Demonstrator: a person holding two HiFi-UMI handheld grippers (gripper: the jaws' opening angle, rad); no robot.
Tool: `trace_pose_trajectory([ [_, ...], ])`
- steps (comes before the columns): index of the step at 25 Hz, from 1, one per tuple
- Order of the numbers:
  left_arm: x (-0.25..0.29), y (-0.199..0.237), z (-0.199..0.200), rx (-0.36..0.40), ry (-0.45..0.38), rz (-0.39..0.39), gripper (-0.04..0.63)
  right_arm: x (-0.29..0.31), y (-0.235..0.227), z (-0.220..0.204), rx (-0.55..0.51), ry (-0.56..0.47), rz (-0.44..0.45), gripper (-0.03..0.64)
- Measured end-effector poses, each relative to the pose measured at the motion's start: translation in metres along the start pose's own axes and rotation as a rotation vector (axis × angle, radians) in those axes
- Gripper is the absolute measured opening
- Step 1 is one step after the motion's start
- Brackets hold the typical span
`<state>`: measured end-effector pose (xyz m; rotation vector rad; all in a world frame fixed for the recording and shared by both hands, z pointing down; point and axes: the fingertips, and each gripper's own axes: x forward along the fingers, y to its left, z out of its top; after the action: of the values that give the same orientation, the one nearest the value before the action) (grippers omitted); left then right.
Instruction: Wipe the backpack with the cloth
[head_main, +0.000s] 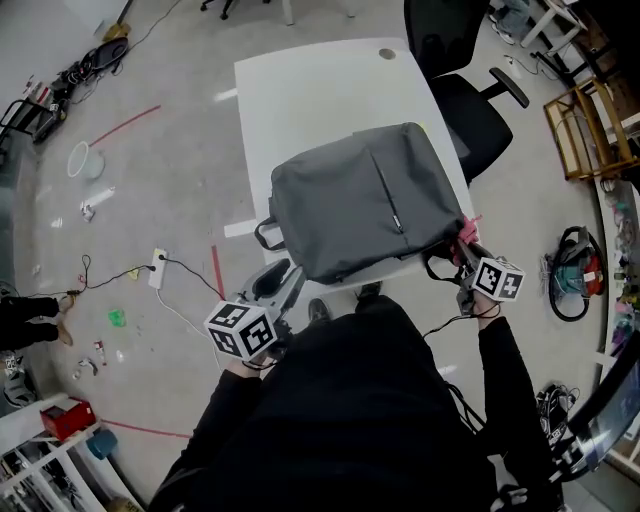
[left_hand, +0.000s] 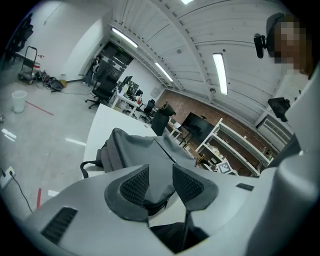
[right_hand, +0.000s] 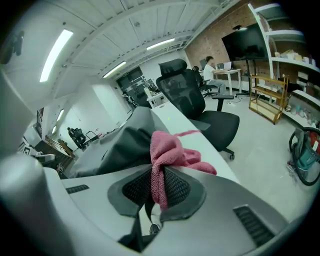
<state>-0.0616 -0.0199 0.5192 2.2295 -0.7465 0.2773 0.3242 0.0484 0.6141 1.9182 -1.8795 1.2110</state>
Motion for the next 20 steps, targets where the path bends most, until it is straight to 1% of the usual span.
trace_pose_trajectory([
  [2, -0.007, -0.001, -0.003, 0.009, 0.009, -0.025, 0.160, 0.004, 0.029, -0.024, 0.001, -0.007, 0.021, 0.055],
  [5, -0.017, -0.001, -0.012, 0.020, 0.031, -0.055, 0.160, 0.016, 0.077, -0.053, 0.029, -0.018, 0.075, 0.055],
  [7, -0.026, 0.001, -0.019, 0.021, 0.042, -0.064, 0.160, 0.026, 0.109, -0.073, 0.025, 0.004, 0.112, 0.055],
  [9, -0.036, 0.004, -0.025, 0.021, 0.049, -0.062, 0.160, 0.035, 0.143, -0.096, -0.017, 0.055, 0.161, 0.055],
  [11, -0.045, 0.009, -0.030, 0.016, 0.052, -0.052, 0.160, 0.043, 0.181, -0.120, -0.087, 0.125, 0.235, 0.055],
  [14, -0.053, 0.014, -0.035, 0.007, 0.049, -0.037, 0.160, 0.046, 0.238, -0.148, -0.195, 0.219, 0.377, 0.055],
  [18, -0.059, 0.012, -0.034, -0.004, 0.026, -0.013, 0.160, 0.037, 0.298, -0.162, -0.291, 0.296, 0.569, 0.055],
  [20, -0.059, 0.009, -0.032, -0.005, 0.014, 0.002, 0.160, 0.035, 0.311, -0.162, -0.329, 0.314, 0.629, 0.055],
])
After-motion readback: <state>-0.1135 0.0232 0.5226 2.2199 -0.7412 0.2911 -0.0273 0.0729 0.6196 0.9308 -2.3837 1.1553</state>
